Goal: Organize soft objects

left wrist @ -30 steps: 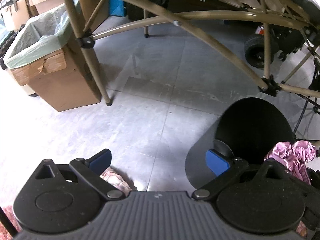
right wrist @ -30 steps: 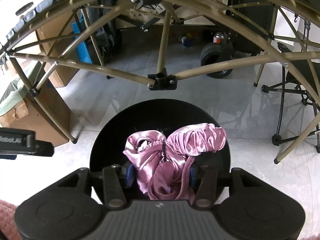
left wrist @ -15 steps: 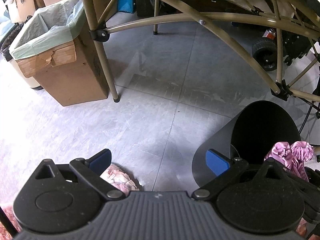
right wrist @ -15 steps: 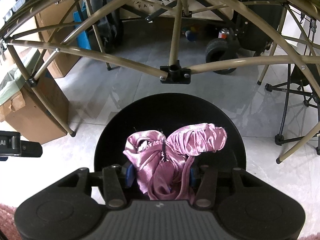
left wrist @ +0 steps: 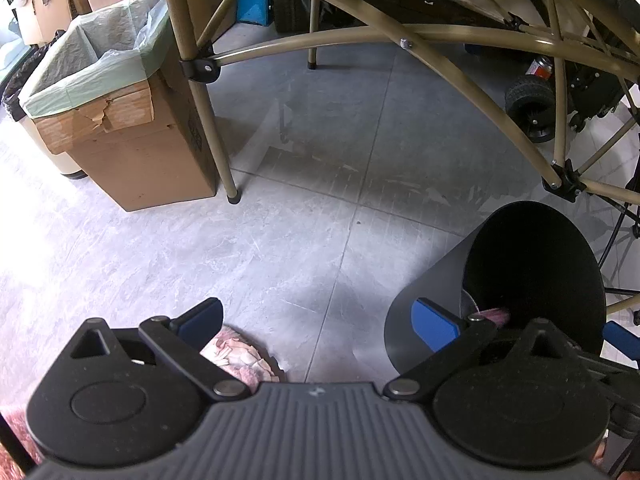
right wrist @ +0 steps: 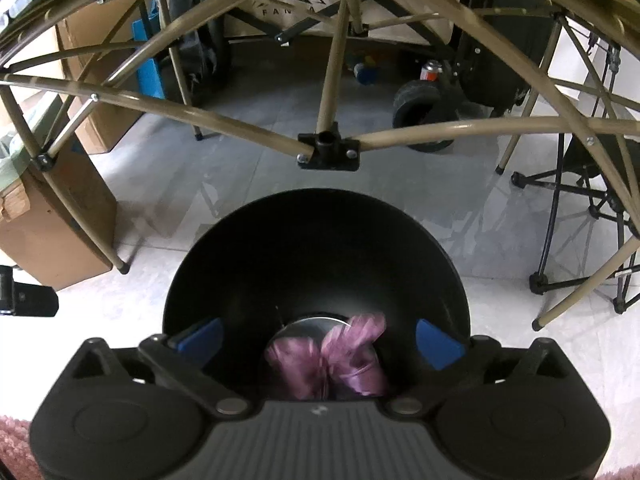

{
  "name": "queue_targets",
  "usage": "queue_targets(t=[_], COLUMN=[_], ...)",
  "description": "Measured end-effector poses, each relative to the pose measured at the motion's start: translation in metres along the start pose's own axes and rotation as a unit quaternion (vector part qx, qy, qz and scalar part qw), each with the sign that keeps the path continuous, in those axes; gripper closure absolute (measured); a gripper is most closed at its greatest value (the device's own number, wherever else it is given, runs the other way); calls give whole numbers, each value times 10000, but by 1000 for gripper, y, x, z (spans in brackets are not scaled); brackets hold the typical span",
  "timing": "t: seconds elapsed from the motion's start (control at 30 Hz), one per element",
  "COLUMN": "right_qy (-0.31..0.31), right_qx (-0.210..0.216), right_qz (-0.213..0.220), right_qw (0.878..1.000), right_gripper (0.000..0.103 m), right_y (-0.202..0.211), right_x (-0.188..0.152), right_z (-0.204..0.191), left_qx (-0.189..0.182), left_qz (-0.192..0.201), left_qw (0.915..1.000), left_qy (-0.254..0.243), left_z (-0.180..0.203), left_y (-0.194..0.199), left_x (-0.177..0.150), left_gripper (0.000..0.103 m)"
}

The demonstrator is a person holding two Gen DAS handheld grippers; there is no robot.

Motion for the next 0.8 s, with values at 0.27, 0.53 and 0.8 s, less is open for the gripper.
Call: queue_targets(t=[0.27,0.53,0.8], right_qy=[28,22,14], right_qx=[-13,-28,66], right_qz=[-6,25,94], right_qw=[10000,10000,9999], right_gripper=[0,0,0], right_y=[1,2,7], right_x=[-1,-1,1], right_z=[0,2,2], left_qx=[-2,-8,-75], left_qz=[-1,5,137], left_qw=[10000,10000,9998], left_qy=[-4,-8,-128], left_z=[0,2,12], left_y=[0,0,6], left_x=[0,0,1], left_gripper=[1,1,1])
Point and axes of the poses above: each gripper's, at about its wrist camera, not at the fingertips, and y roughly against the way its jaws point, z to its right, x to its top, the point moved 7 cm from there along -y, roughly the way its jaws point, and after that the axes turned 3 degrees about -y, right-handed, at the moved point
